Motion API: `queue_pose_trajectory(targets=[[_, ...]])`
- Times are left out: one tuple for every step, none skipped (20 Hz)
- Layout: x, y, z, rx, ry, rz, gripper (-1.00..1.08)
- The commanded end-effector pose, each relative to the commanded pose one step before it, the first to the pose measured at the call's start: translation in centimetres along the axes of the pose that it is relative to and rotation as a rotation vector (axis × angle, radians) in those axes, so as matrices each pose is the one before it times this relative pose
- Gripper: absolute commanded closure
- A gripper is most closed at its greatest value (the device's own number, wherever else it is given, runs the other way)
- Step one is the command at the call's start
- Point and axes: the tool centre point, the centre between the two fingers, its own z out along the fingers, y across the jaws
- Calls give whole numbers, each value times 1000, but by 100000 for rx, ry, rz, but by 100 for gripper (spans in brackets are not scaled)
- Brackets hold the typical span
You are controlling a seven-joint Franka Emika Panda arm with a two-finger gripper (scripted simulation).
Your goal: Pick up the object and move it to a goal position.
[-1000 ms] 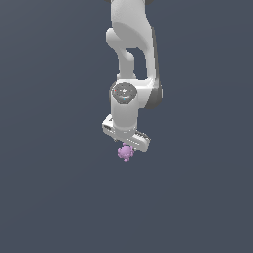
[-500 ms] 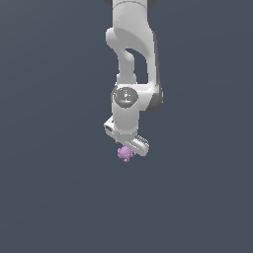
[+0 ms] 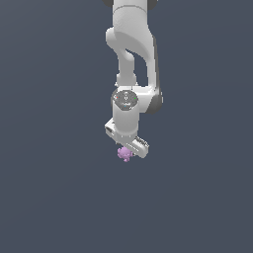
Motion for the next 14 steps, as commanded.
queue_pose_trajectory(targets=[[-53,56,1058,-79,-85,109,-92],[-18,10,567,2,8,48,-92],[-12,19,592,3,11,68,-92],[-13,9,519,3,8,48,-92],[-4,9,440,3,8,48,-92],[-11,-18,365,0,0,0,-92],[26,14,277,7,11,68,-92],[13,-23,205,0,0,0,-92],[24,-25,125,0,0,0,-92],[28,-23,54,0,0,0,-92],[13,-10,9,0,0,0,-92],[0,0,0,0,0,0,108],[0,0,0,0,0,0,108],[0,0,0,0,0,0,108]])
